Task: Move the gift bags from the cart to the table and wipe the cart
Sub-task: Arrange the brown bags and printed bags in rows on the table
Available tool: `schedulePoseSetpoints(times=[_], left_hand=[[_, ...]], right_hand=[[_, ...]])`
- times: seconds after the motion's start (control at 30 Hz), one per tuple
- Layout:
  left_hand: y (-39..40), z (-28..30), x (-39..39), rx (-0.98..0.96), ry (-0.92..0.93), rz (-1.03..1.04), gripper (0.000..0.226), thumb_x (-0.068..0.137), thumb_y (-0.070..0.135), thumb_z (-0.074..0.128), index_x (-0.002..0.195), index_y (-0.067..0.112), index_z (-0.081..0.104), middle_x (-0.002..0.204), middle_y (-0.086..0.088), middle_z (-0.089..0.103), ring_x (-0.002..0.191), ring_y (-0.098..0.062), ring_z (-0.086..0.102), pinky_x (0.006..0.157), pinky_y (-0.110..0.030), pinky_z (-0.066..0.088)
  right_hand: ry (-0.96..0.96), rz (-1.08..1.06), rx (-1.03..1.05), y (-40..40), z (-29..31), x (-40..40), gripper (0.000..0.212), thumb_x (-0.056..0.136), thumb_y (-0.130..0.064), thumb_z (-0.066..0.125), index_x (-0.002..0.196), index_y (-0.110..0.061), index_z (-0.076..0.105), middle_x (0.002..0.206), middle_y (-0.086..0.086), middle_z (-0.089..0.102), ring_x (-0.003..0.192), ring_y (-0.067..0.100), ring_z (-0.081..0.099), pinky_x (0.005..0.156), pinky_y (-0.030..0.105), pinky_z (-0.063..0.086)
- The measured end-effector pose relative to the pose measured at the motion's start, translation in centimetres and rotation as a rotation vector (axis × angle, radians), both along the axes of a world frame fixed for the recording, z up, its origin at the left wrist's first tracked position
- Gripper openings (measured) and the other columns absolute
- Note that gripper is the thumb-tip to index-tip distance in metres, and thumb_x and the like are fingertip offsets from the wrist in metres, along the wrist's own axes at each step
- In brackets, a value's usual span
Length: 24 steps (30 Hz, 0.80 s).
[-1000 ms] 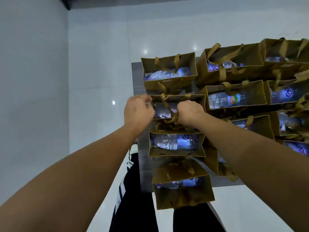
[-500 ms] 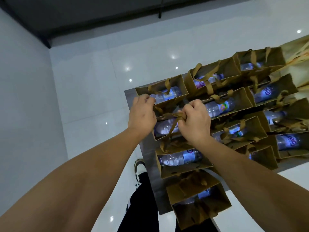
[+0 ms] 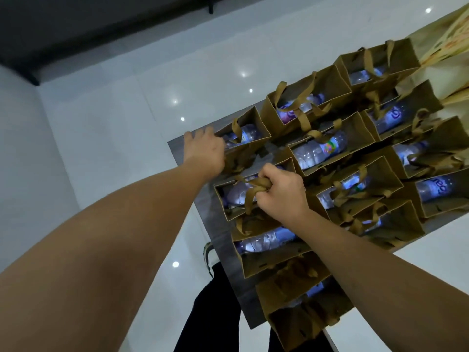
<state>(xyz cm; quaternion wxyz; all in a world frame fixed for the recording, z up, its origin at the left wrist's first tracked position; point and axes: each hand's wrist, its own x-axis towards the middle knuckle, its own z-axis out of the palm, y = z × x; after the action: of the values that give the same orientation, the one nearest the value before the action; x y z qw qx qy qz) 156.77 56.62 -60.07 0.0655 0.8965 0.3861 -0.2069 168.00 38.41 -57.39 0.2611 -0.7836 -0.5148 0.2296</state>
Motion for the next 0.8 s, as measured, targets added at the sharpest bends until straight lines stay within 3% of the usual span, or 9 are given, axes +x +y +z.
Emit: schedulePoseSetpoints(times=[0.1,0.17,0.27,0.33,0.4,0.5,0.67,0.8], left_hand=[[1.0,0.0,-0.3,0.005,-0.03,-0.008,0.027,0.101,0.034,0.05,0.106,0.017,0.07,0.105,-0.008,0.057,0.1,-0.029,0.053,0.085,-0.041,0.037],[1.3,0.0,-0.7,0.018,-0.031,-0.019,0.025,0.101,0.033,0.051,0.1,0.014,0.068,0.093,-0.007,0.054,0.088,-0.026,0.049,0.078,-0.038,0.034],[1.7,0.3,-1.7,0.013,-0.035,0.017,0.023,0.1,0.03,0.054,0.087,0.012,0.059,0.082,-0.006,0.049,0.079,-0.023,0.045,0.076,-0.035,0.033],[2.4,0.1,-2.5,-0.013,-0.057,0.066,0.03,0.1,0.033,0.055,0.078,0.012,0.056,0.075,-0.005,0.048,0.076,-0.023,0.047,0.074,-0.035,0.034],[3.1,-0.1,-3.0,-0.052,-0.087,0.103,0.033,0.1,0.036,0.053,0.08,0.012,0.064,0.077,-0.006,0.054,0.076,-0.025,0.053,0.073,-0.035,0.036],[3.8,-0.1,-3.3,-0.097,-0.118,0.144,0.028,0.101,0.033,0.054,0.096,0.013,0.073,0.083,-0.006,0.061,0.078,-0.023,0.054,0.072,-0.033,0.037],[3.9,-0.2,-3.5,-0.114,-0.141,0.181,0.025,0.101,0.031,0.056,0.101,0.014,0.074,0.085,-0.006,0.063,0.078,-0.022,0.054,0.071,-0.032,0.036],[3.3,0.1,-3.8,-0.11,-0.261,0.229,0.01,0.098,0.026,0.062,0.102,0.017,0.06,0.092,-0.008,0.065,0.082,-0.025,0.056,0.071,-0.033,0.037]], right_hand=[[0.007,0.015,-0.037,0.6,0.2,0.3,0.022,0.07,-0.014,0.064,0.078,-0.025,0.048,0.064,-0.01,0.048,0.061,0.015,0.049,0.061,0.03,0.041],[-0.029,0.114,-0.108,1.0,0.3,0.6,0.021,0.073,-0.018,0.068,0.089,-0.024,0.055,0.083,-0.008,0.053,0.081,0.014,0.051,0.077,0.03,0.042],[-0.159,0.271,-0.217,0.6,-0.1,1.2,0.042,0.075,-0.028,0.07,0.115,-0.02,0.06,0.118,0.001,0.051,0.117,0.019,0.043,0.103,0.036,0.037],[-0.208,0.311,-0.248,0.3,-0.4,1.6,0.053,0.074,-0.029,0.072,0.124,-0.02,0.058,0.132,0.003,0.048,0.131,0.022,0.038,0.114,0.043,0.033],[-0.216,0.332,-0.284,0.1,-0.6,2.0,0.065,0.07,-0.027,0.074,0.132,-0.02,0.054,0.14,0.005,0.045,0.14,0.026,0.032,0.121,0.046,0.025],[-0.235,0.371,-0.344,0.3,-1.0,2.6,0.076,0.065,-0.023,0.072,0.138,-0.02,0.049,0.148,0.005,0.043,0.147,0.028,0.025,0.124,0.048,0.018],[-0.251,0.387,-0.329,0.6,-1.5,3.0,0.068,0.066,-0.02,0.076,0.13,-0.019,0.054,0.147,0.005,0.045,0.147,0.027,0.027,0.124,0.046,0.018],[-0.243,0.416,-0.29,0.0,-1.6,3.5,0.061,0.063,-0.02,0.076,0.121,-0.019,0.056,0.145,0.006,0.048,0.143,0.025,0.034,0.123,0.038,0.012]])
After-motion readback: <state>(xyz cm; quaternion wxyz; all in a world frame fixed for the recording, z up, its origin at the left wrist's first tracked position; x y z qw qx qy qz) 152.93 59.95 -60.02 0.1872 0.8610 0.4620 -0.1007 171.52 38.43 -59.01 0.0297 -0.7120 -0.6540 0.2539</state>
